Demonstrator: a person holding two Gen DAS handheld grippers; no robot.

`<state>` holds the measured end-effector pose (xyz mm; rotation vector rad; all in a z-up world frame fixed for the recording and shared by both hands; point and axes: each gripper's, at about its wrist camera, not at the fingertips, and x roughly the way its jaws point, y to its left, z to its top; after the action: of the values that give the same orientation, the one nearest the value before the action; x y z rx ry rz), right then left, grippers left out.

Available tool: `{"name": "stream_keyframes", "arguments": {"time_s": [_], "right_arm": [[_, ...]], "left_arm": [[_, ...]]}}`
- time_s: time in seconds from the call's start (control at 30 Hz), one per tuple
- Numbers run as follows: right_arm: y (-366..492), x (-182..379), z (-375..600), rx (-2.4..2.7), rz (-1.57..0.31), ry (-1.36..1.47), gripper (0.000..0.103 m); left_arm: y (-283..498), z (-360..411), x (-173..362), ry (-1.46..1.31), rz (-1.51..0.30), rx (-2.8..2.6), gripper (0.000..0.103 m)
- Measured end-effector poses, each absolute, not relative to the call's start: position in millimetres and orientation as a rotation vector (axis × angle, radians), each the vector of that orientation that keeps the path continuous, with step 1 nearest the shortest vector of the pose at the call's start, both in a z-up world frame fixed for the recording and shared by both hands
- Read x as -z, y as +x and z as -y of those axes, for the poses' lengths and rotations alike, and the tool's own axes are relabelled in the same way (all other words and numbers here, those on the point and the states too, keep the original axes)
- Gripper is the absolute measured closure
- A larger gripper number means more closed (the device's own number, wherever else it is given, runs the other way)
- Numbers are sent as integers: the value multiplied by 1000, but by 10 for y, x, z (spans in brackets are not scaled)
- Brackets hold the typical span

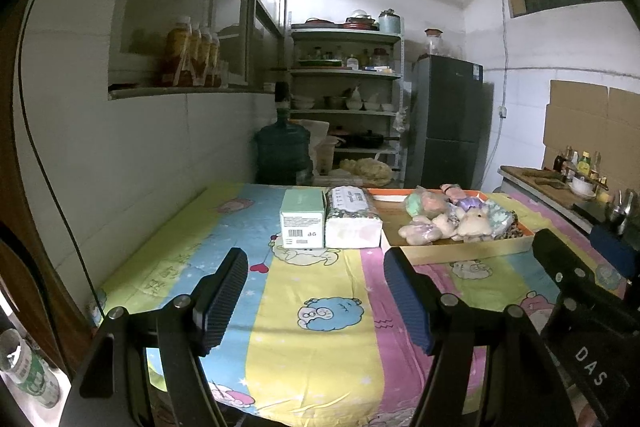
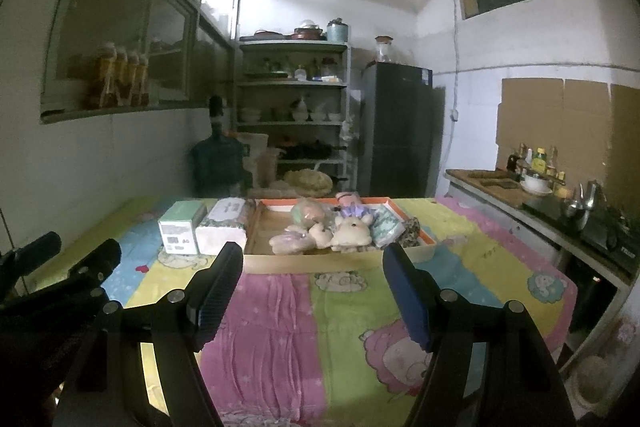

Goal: Organize soft objects

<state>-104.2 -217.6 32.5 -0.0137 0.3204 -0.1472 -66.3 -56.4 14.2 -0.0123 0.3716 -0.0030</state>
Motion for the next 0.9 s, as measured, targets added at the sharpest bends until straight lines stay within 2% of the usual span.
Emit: {"name": "stream_keyframes", "arguments": {"time_s": [0.9], "right_arm": [[-1047,-321,2166,148,-325,-19,29]], "left_arm": [[-662,587,-103,-5,-380,16,33]]}}
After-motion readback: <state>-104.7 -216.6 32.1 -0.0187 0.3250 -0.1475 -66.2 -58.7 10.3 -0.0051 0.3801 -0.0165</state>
